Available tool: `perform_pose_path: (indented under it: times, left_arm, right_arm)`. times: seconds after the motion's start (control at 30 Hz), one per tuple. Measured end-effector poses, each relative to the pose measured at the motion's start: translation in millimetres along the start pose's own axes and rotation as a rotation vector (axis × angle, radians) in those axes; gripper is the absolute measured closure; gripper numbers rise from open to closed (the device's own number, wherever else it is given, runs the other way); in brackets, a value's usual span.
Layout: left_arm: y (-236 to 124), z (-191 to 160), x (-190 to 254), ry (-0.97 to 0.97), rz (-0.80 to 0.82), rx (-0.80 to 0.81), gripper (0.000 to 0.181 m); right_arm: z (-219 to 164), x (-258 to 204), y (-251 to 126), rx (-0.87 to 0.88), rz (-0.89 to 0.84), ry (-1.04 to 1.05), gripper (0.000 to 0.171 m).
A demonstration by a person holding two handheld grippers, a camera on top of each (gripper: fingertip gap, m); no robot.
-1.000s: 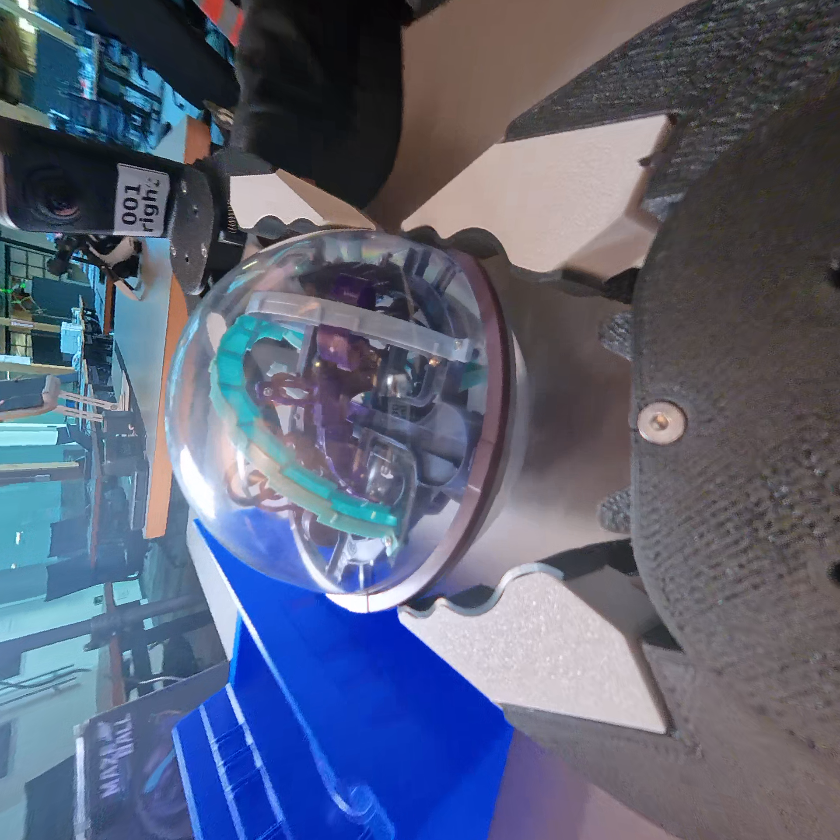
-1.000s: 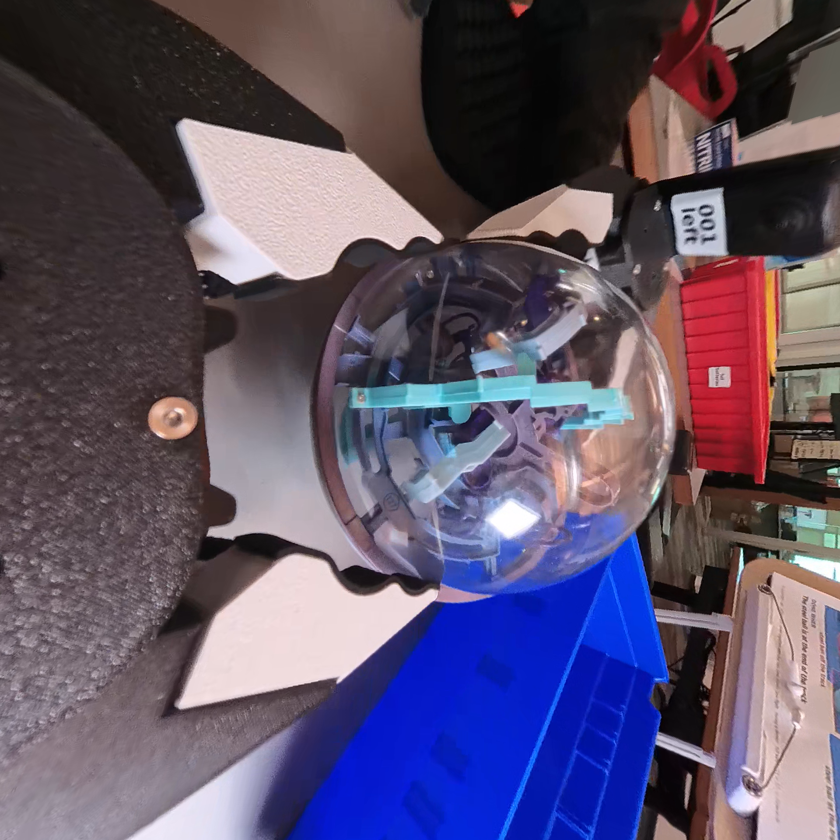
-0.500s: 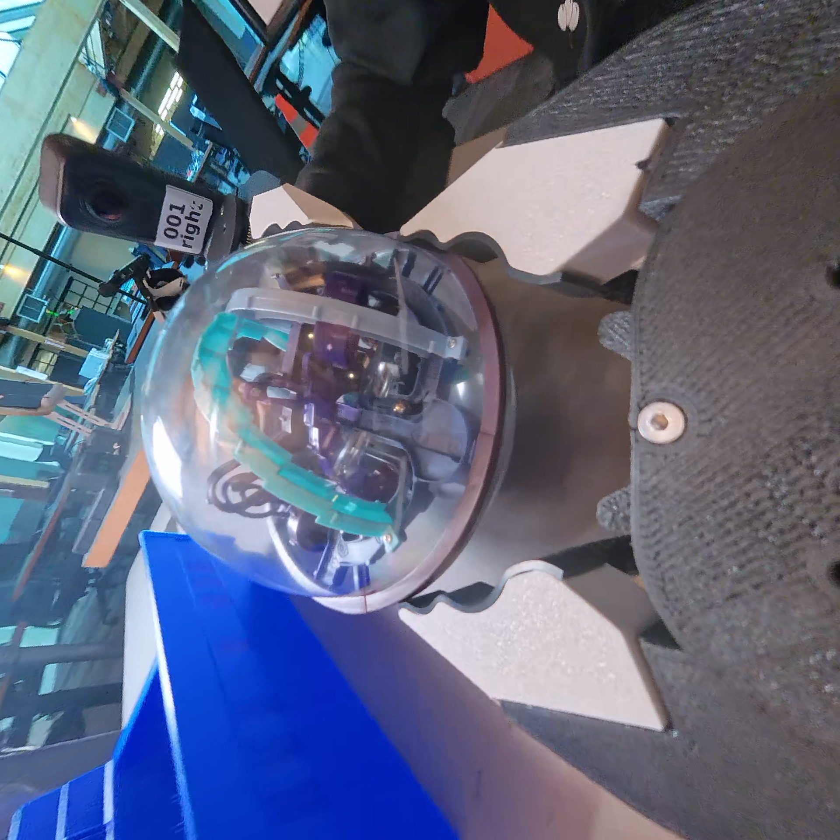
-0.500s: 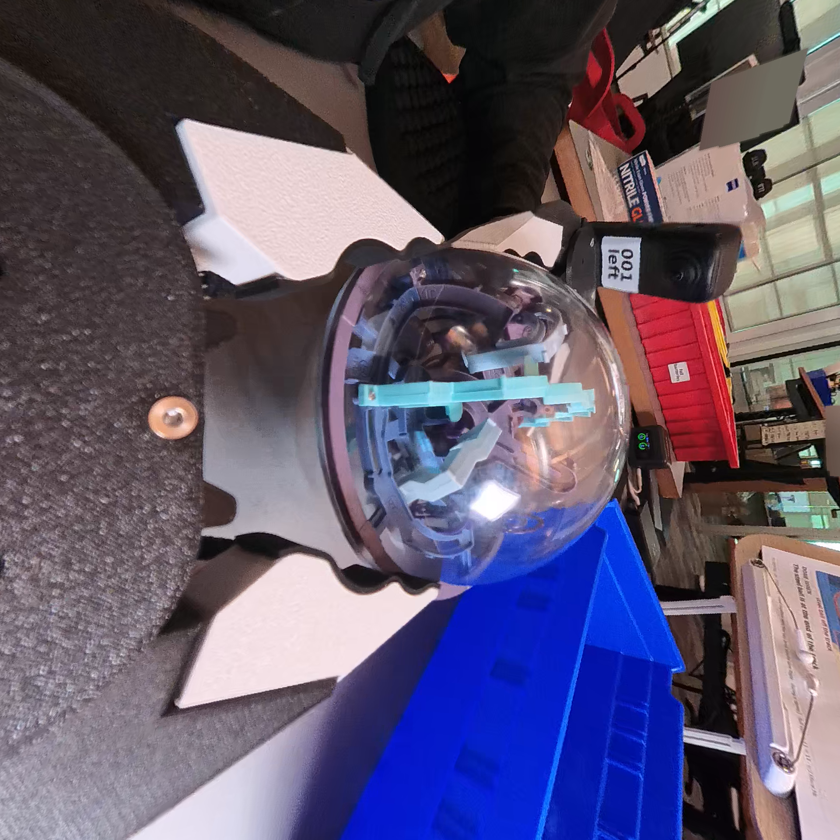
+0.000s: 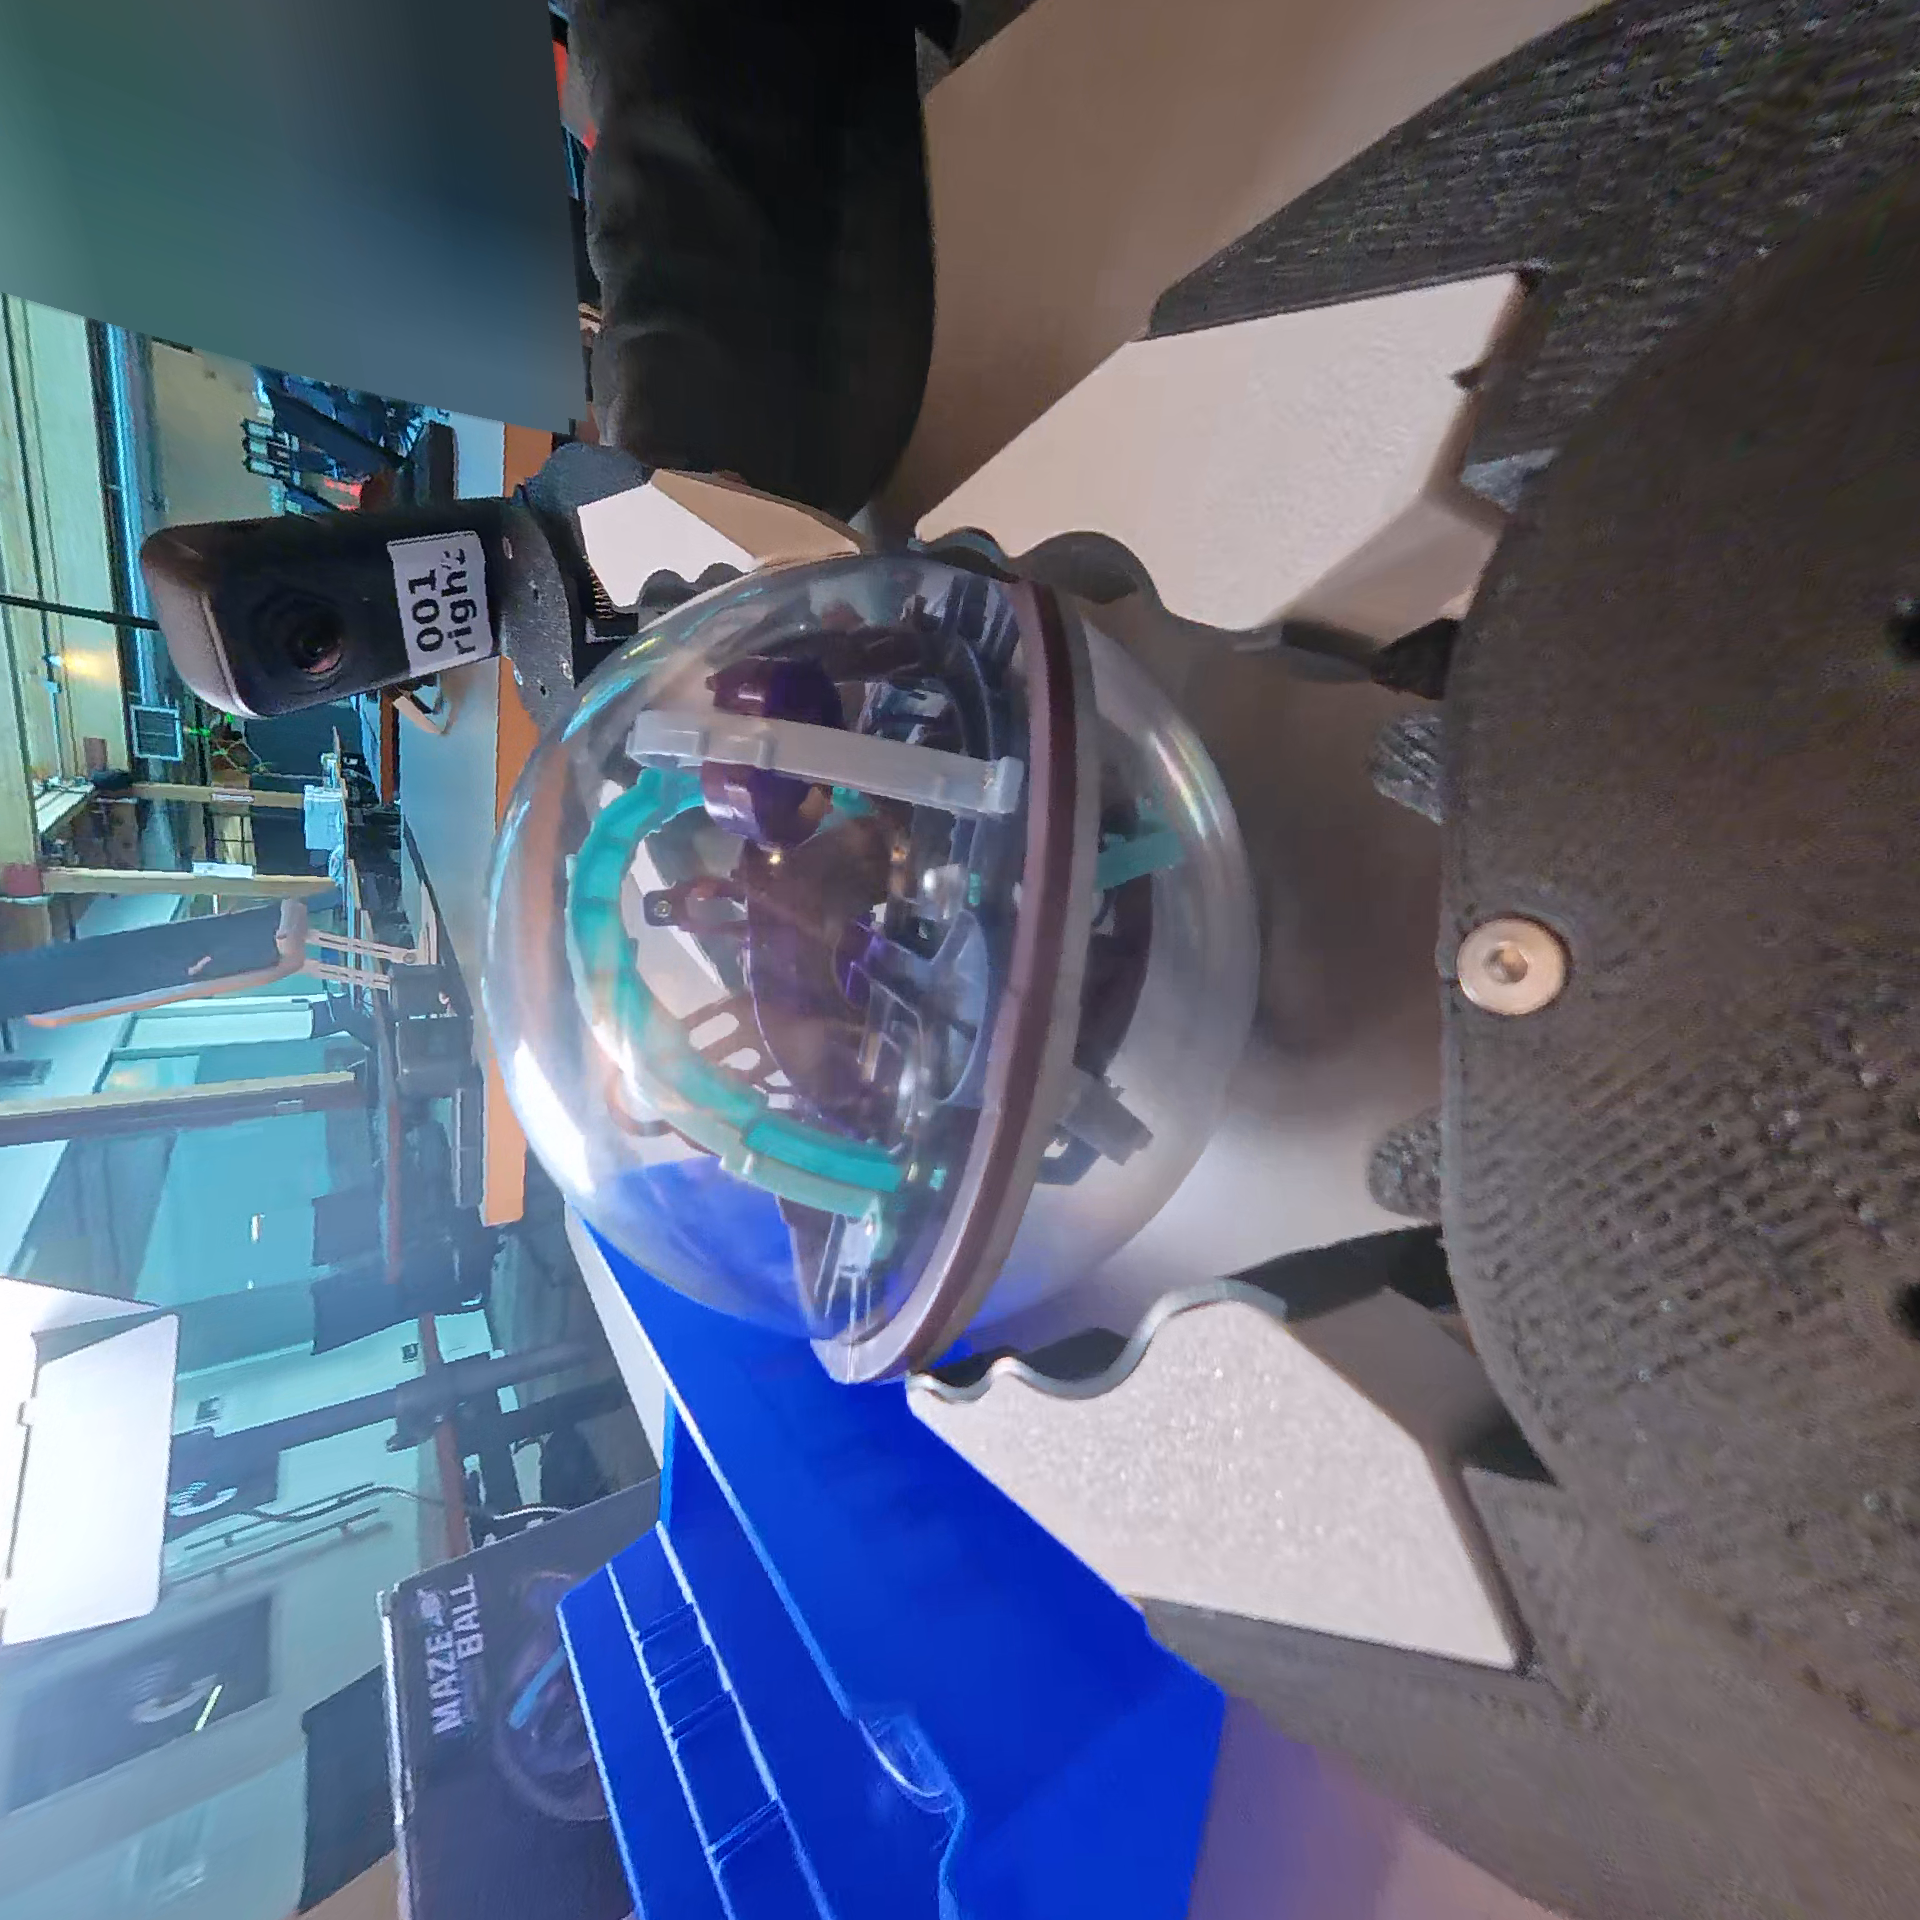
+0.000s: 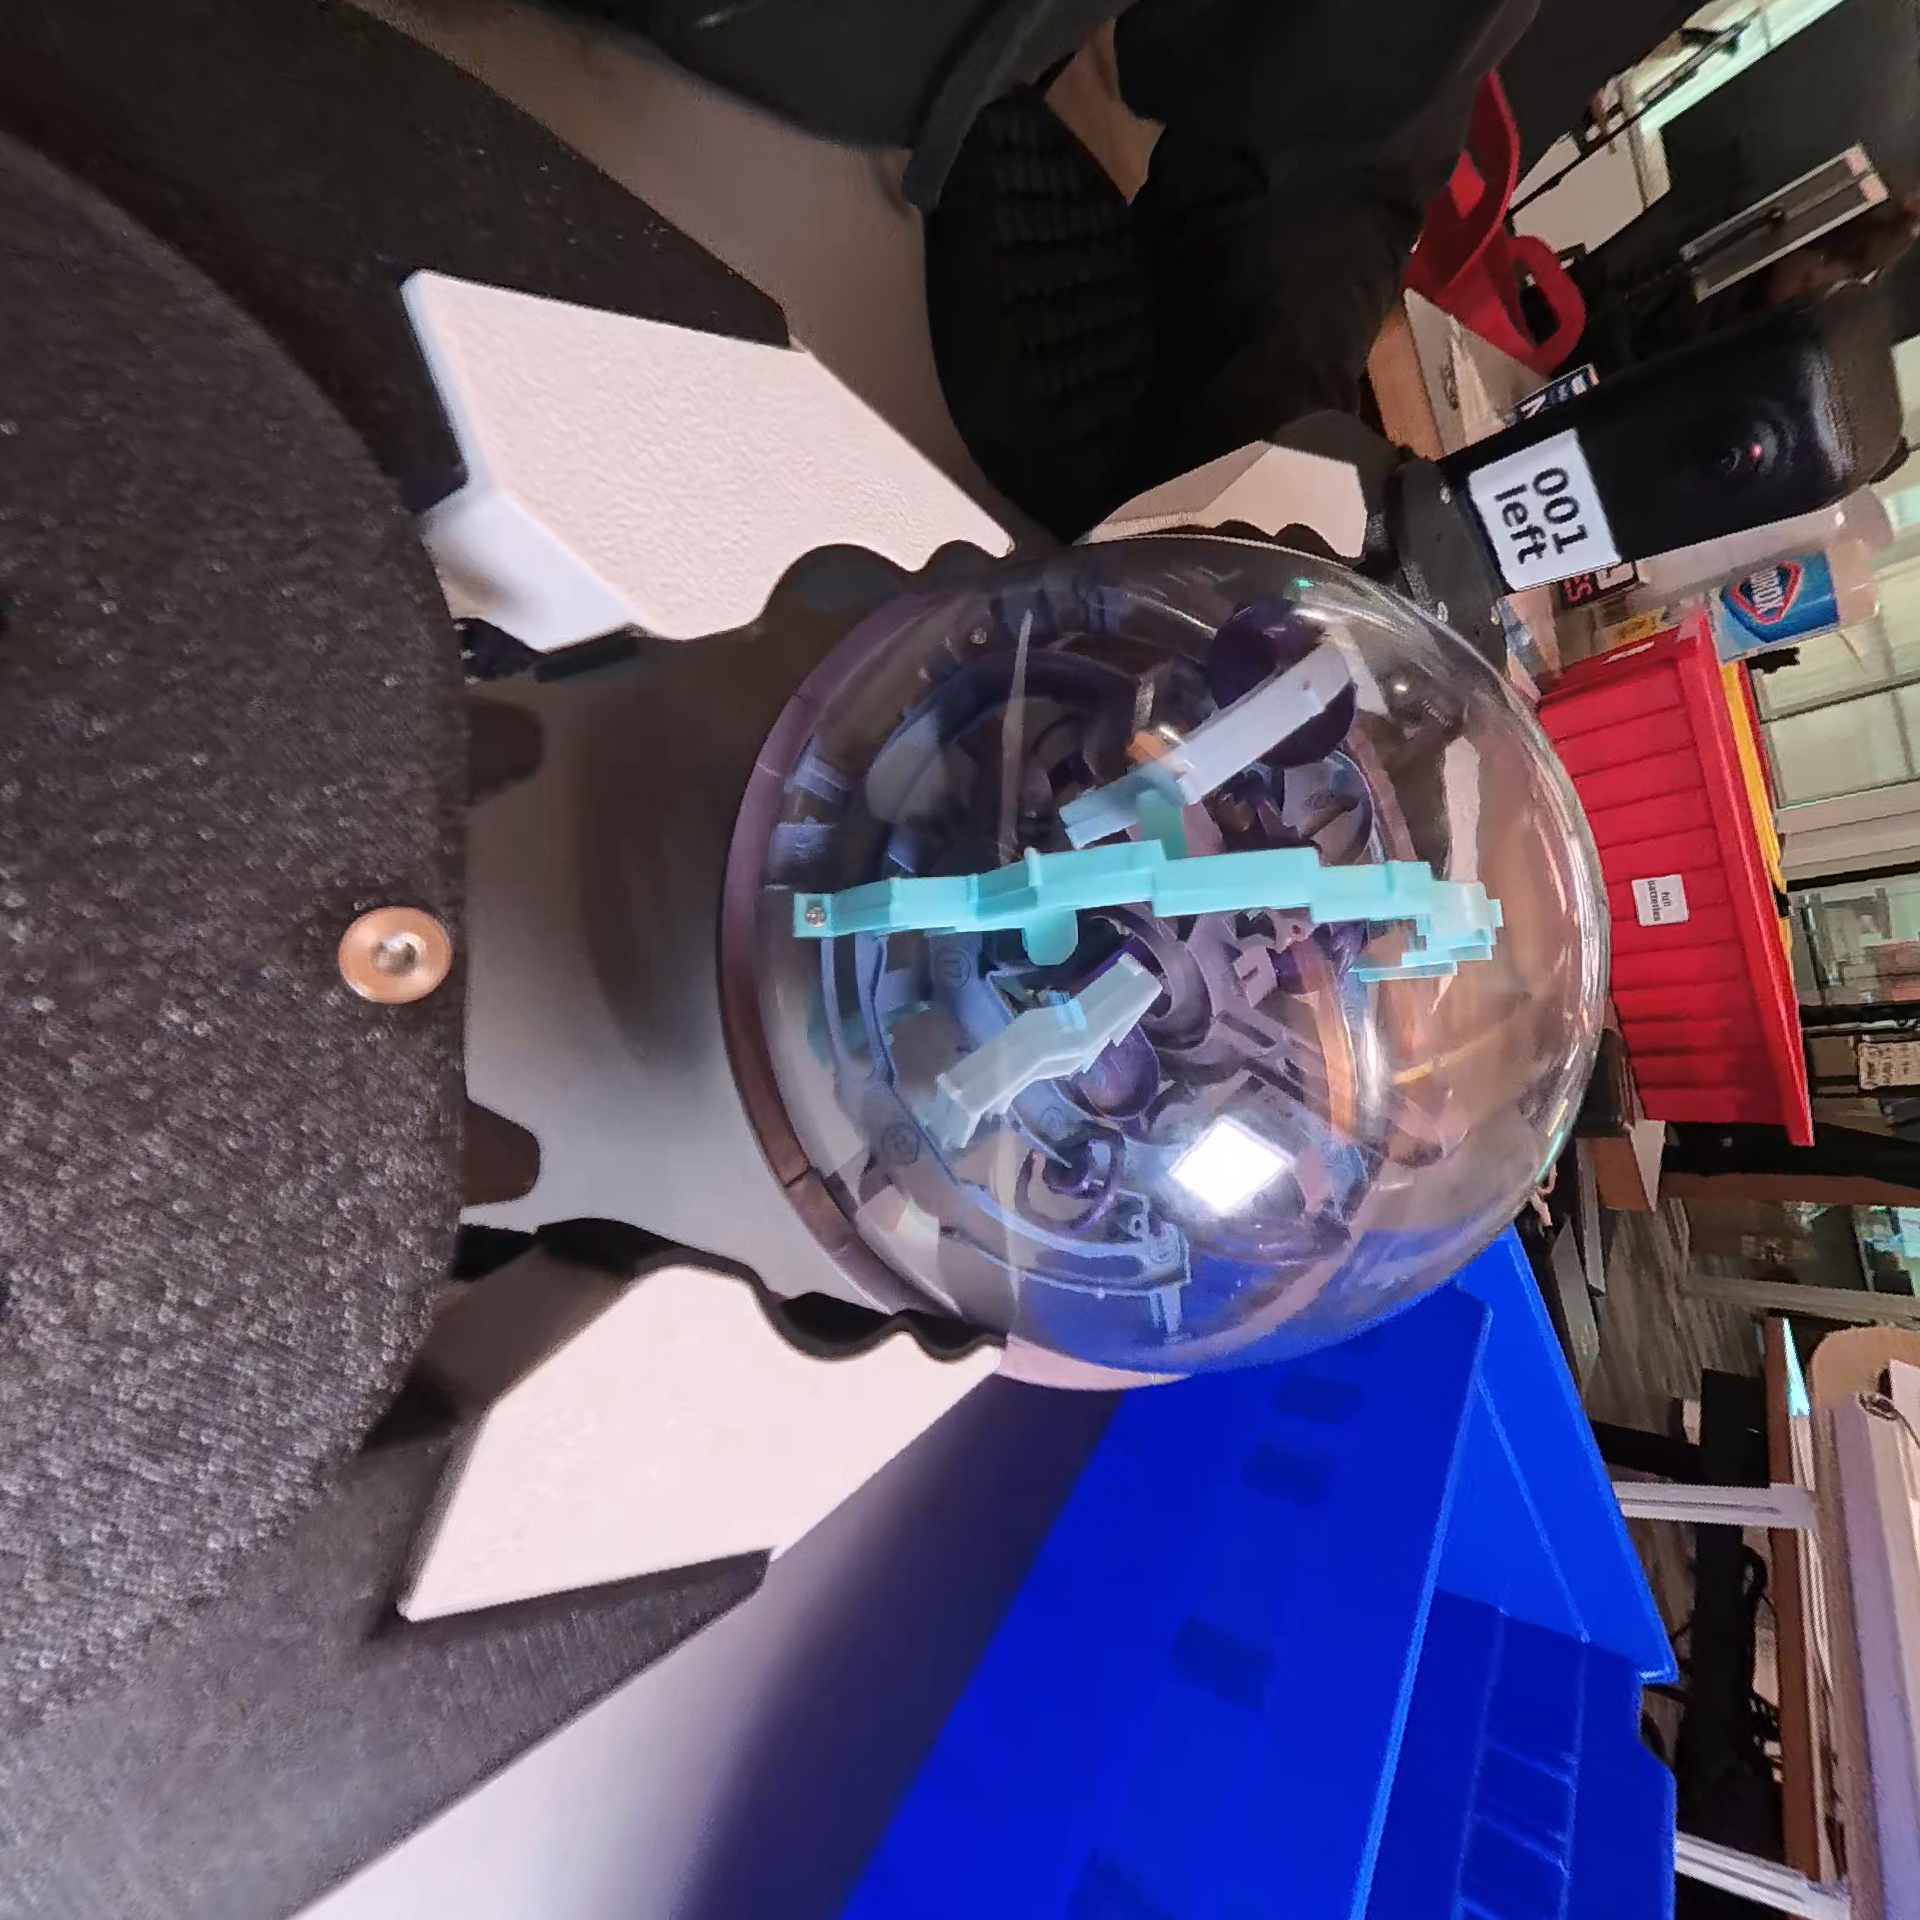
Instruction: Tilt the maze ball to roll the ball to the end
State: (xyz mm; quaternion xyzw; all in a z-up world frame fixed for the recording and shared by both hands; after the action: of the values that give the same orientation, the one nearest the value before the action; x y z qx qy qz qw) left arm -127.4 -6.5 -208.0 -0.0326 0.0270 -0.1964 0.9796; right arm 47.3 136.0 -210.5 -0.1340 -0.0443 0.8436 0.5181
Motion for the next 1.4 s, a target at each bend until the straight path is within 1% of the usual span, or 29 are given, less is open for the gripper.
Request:
perform_pose_path:
  times: [0.23,0.43,0.57,0.67,0.77,0.83,0.97,1.07,1.13,1.23,1.27,1.33,1.4]
  left_arm:
    - [-1,-4,-1,0.124,-0.005,0.027,0.038]
    - [0,-6,-4,0.116,-0.012,0.011,0.038]
    - [2,-7,-8,0.085,-0.028,-0.063,0.038]
    - [2,-5,-11,0.105,-0.054,-0.123,0.039]
    - [0,7,-9,0.190,-0.045,-0.093,0.041]
    - [1,14,-6,0.198,-0.052,-0.069,0.045]
    - [7,12,-3,0.240,-0.024,-0.100,0.043]
    - [4,18,-5,0.219,-0.047,-0.069,0.045]
    - [1,18,-13,0.166,-0.079,-0.060,0.041]
    - [5,0,-28,0.125,-0.093,-0.135,0.035]
    - [10,-8,-30,0.123,-0.100,-0.179,0.034]
    - [19,-17,-29,0.146,-0.109,-0.235,0.036]
    - [26,-17,-30,0.192,-0.067,-0.245,0.037]
  right_arm:
    - [1,-3,1,-0.018,-0.040,-0.096,0.037]
    - [4,-4,0,-0.011,-0.055,-0.100,0.038]
    - [9,-5,-3,0.002,-0.077,-0.106,0.040]
    - [13,-8,-6,-0.004,-0.084,-0.115,0.043]
    - [14,-7,-5,0.006,-0.094,-0.095,0.044]
    - [14,-6,-5,0.019,-0.095,-0.074,0.045]
    - [13,-2,-7,0.035,-0.089,-0.030,0.045]
    - [10,3,-9,0.025,-0.069,0.025,0.046]
    - [5,8,-10,-0.002,-0.060,0.056,0.047]
    - [-3,15,-9,-0.084,-0.080,0.086,0.051]
    - [-6,18,-8,-0.132,-0.115,0.083,0.056]
    - [-13,21,-5,-0.239,-0.200,0.013,0.067]
    - [-14,21,-4,-0.245,-0.221,-0.018,0.057]
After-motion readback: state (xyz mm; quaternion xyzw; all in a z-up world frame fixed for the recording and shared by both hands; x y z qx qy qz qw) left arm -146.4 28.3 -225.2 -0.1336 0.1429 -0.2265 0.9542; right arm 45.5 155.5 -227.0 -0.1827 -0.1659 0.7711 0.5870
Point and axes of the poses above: each gripper's, where its closed fingertips meet, y out along the fingers, z out of its top, x = y × z across the jaws, the point moved 10 cm from there along -y, back along the fingers, and after that the axes turned 8 degrees about z, right-handed, at the moved point
